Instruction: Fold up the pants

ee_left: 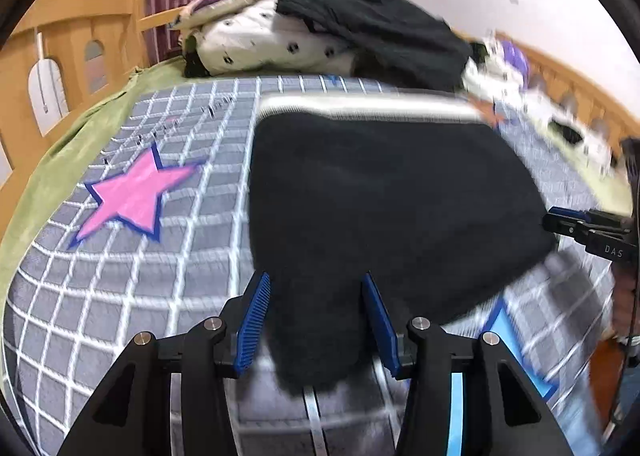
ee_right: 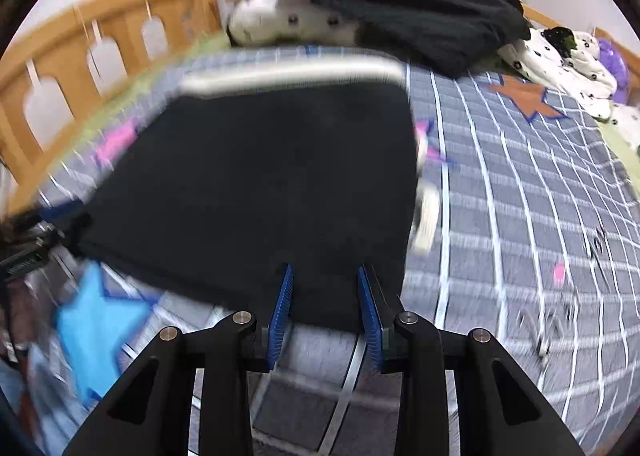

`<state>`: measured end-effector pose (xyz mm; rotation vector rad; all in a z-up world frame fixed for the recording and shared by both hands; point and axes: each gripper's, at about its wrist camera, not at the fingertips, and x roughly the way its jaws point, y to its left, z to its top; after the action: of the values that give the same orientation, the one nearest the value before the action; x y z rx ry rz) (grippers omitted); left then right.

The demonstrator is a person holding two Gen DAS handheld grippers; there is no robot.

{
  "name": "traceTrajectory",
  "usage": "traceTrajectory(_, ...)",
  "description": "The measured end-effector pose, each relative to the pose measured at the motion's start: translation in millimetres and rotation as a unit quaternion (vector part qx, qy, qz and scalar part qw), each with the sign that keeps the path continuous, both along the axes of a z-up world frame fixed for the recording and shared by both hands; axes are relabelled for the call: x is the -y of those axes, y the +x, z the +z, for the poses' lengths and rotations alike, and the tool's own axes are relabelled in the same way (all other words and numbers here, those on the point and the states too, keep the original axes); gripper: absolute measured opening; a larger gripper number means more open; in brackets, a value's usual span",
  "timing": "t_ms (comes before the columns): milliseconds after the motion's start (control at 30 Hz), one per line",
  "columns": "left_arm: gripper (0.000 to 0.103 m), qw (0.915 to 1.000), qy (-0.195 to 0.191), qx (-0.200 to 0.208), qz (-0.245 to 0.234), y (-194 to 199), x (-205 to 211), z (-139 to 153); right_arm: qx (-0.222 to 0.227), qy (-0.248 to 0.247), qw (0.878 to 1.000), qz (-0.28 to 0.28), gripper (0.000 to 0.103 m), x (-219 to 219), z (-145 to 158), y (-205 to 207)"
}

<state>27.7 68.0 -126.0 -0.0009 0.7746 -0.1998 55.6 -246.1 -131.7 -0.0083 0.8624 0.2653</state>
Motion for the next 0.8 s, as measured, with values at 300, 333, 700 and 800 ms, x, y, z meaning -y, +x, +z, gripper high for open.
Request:
traceTrajectory(300,0.056,0.9987,0.017,0.048,-0.001,104,29,47,0.073,0.006,0.997,-0.006,0.034,-3,45,103)
traceTrajectory(333,0.057,0.9987,0.017,0.049,-0.003,115,34,48,0.075,0.007,0.997,-0.003,0.034,-7,46,112)
traceTrajectory(700,0.063,0.9993,0.025,-0.020,0.021,186,49,-16,0.089,-0.046,0.995,0.012,0.039,-20,-12,160)
traceTrajectory(800,0.064,0.9991,0.027,-0.024,0.022,185,48,-17,0.088,-0.032,0.996,0.012,0.040,-16,-11,161)
